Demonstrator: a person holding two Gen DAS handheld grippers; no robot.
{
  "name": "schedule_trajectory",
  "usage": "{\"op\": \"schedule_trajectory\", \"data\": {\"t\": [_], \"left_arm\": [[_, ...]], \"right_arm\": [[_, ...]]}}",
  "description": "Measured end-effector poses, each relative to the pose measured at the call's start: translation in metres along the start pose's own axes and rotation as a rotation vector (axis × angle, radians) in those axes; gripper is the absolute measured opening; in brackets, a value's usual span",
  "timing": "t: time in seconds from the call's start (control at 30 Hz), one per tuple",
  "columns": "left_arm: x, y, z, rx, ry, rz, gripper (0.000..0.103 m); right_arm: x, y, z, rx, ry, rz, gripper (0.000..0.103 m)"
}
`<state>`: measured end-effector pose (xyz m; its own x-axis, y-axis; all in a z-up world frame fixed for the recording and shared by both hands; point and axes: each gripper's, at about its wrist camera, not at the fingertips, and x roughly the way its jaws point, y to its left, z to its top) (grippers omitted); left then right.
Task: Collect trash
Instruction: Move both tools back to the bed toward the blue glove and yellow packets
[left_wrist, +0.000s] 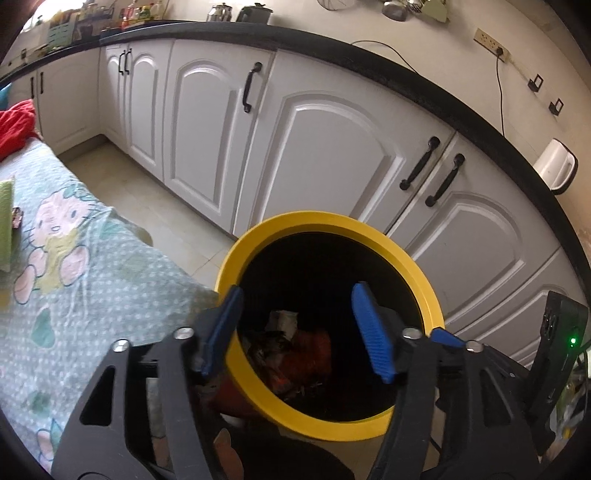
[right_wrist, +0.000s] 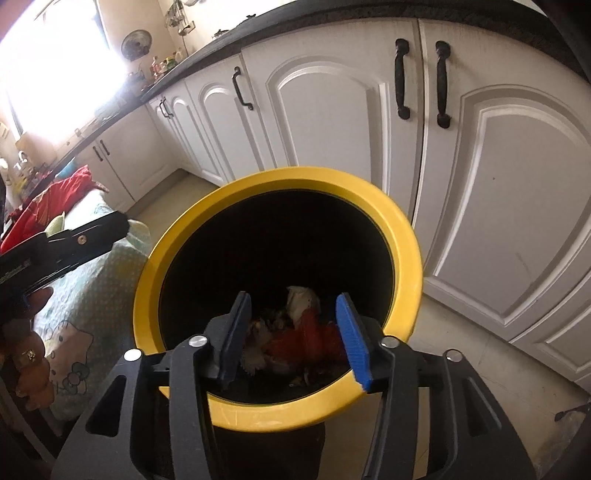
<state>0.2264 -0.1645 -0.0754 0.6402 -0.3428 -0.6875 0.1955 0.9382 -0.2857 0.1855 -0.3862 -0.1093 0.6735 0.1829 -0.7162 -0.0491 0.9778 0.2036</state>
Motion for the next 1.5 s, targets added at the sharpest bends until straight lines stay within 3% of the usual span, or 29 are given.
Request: {"op": "schedule_trajectory", "data": {"t": [0.13, 0.2, 0.73, 1.5], "left_arm": [[-0.012, 0.01, 0.0, -0.019, -0.02, 0.006, 0.087], [-0.018, 0.014, 0.0, -0.026, -0.028, 0.012, 0.092], [-0.078, 0.048, 0.0, -0.061, -0.12, 0.071, 0.092], [-0.162, 0.123, -0.008, -0.128, -0.231, 0.186, 0.092]], "right_arm": [[-0.005, 0.002, 0.001, 0.004, -0.022, -0.006, 0.056], [-0.008, 0.004, 0.003, 0.002, -0.033, -0.005, 0.058], [-0.032, 0.038, 0.014, -0.038, -0.093, 0.052, 0.062], [-0.058, 0.129, 0.03, -0.169, -0.14, 0.194, 0.063]]}}
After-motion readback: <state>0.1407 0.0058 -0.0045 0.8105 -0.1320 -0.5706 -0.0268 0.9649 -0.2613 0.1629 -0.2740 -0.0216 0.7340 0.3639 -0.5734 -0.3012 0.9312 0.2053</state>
